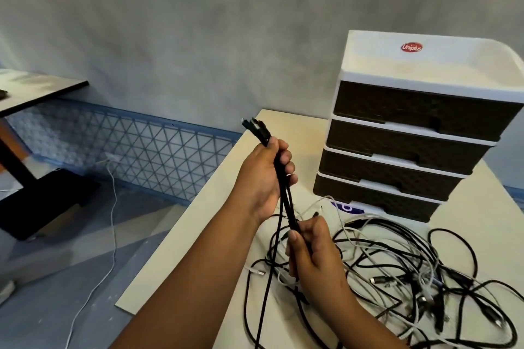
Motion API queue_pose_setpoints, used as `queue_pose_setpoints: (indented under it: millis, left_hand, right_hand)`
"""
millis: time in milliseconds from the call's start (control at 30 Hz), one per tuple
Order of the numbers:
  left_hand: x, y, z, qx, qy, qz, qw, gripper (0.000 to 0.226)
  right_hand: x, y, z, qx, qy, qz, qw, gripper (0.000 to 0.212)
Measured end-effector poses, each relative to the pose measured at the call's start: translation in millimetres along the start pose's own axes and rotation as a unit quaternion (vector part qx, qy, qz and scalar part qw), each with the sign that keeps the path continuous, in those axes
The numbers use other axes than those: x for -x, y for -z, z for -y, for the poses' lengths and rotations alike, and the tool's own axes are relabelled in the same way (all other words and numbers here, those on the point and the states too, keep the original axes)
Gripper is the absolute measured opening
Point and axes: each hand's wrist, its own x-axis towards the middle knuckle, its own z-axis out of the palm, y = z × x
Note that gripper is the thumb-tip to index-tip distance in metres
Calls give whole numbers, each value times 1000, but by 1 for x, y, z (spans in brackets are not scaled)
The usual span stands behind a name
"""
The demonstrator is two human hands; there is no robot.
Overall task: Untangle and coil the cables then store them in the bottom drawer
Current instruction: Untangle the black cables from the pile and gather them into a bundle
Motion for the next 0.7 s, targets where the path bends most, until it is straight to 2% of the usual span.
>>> queue_pose_setpoints:
  millis: [133, 233, 333, 400, 467, 567, 700]
  left_hand:
    - [-2, 2, -7, 20, -16, 27, 999, 26]
    - [-2, 3, -12, 56, -20, 37, 998, 28]
    - [-8, 11, -30, 102, -47, 37, 993, 30]
    - [-12, 17, -44, 116, -67, 33, 990, 31]
    - [-14, 25, -51, 110, -77, 25, 991, 32]
    - [-14, 33, -44, 23, -74, 7, 997, 27]
    - [-14, 30, -13, -173, -40, 19, 984, 6]
  right_hand:
    - [0, -2, -1, 1, -13, 11, 1000, 7]
    - [-3, 1, -4, 50, -24, 44, 998, 8]
    - [-11, 19, -16, 226, 39, 99, 968, 7]
    - [-23, 36, -25, 344, 78, 92, 931, 12]
    - [-38, 54, -19, 385, 54, 68, 919, 15]
    - [-59, 75, 10, 353, 9, 47, 934, 17]
    - [-80, 88, 59, 313, 32, -8, 949, 18]
